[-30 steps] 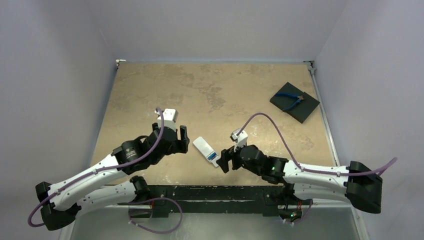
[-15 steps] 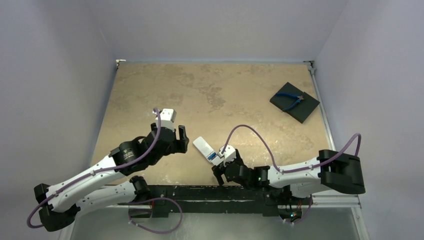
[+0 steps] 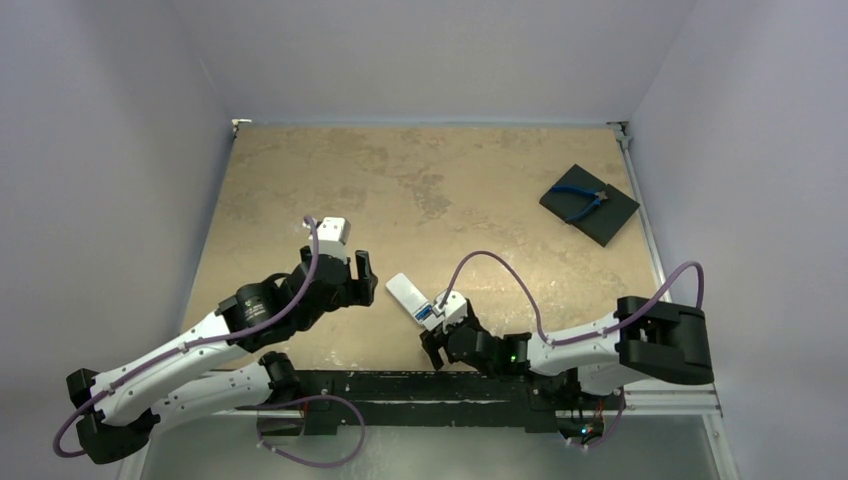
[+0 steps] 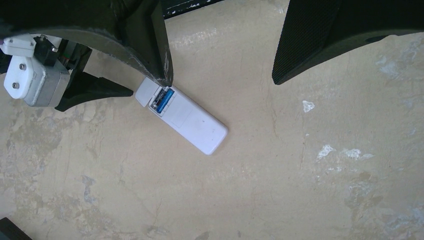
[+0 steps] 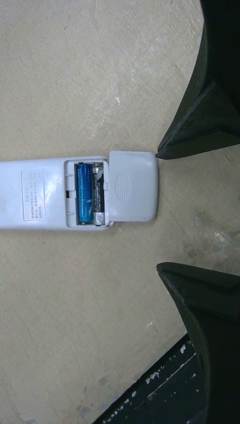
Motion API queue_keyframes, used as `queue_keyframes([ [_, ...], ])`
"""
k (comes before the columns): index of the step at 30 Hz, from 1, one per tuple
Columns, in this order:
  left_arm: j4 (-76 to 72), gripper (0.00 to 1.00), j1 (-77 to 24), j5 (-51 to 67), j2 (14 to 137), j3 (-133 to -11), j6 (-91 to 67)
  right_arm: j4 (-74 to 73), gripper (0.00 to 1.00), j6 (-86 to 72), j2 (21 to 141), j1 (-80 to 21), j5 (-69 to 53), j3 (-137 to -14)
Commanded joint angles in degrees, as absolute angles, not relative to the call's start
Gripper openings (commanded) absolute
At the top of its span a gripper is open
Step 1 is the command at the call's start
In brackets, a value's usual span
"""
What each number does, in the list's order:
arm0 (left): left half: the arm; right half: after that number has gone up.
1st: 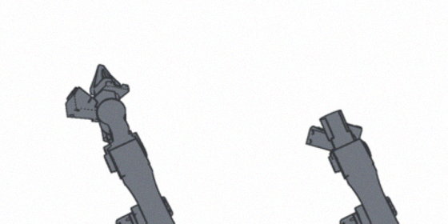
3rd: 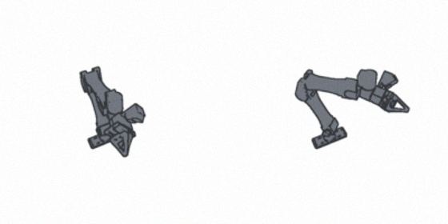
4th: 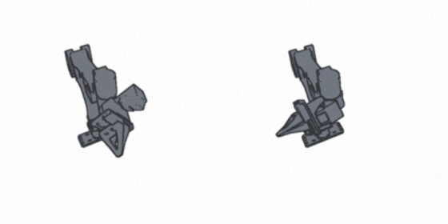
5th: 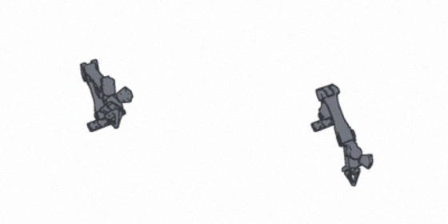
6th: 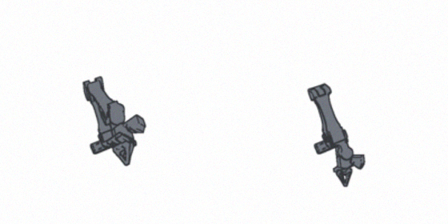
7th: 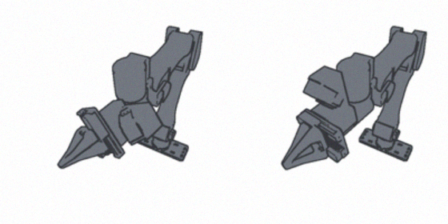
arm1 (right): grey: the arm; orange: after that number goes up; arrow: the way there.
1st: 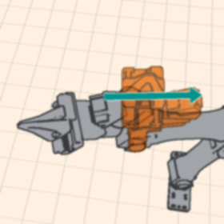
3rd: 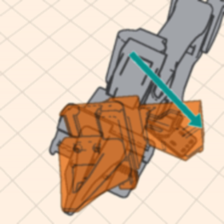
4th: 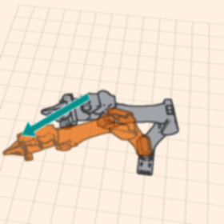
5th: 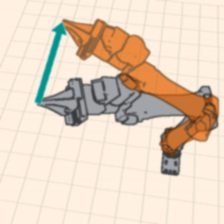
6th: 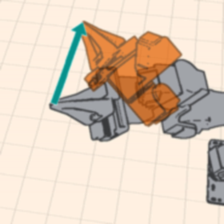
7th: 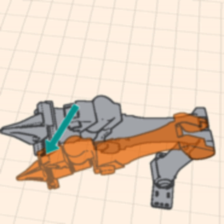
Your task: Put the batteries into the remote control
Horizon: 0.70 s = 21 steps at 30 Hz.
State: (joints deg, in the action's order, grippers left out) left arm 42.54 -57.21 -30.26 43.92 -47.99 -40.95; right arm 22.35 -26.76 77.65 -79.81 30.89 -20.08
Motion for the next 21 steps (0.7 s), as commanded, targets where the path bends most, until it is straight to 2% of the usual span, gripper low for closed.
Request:
queue_keyframes([
  [1,41.8,0.73,-57.6,-30.4,44.3,-47.9,-41.2,24.5,0.82,-27.1,77.8,-78.7,34.5,-20.8],
  [13,41.5,0.73,-57.6,-30.1,44.2,-47.9,-40.9,28.2,0.79,-23.3,76.8,-73.0,25.3,-19.2],
  [21,41.5,0.73,-57.5,-29.9,44.0,-47.9,-40.8,26.9,0.7,-22.8,80.1,-73.0,21.6,-20.9],
])
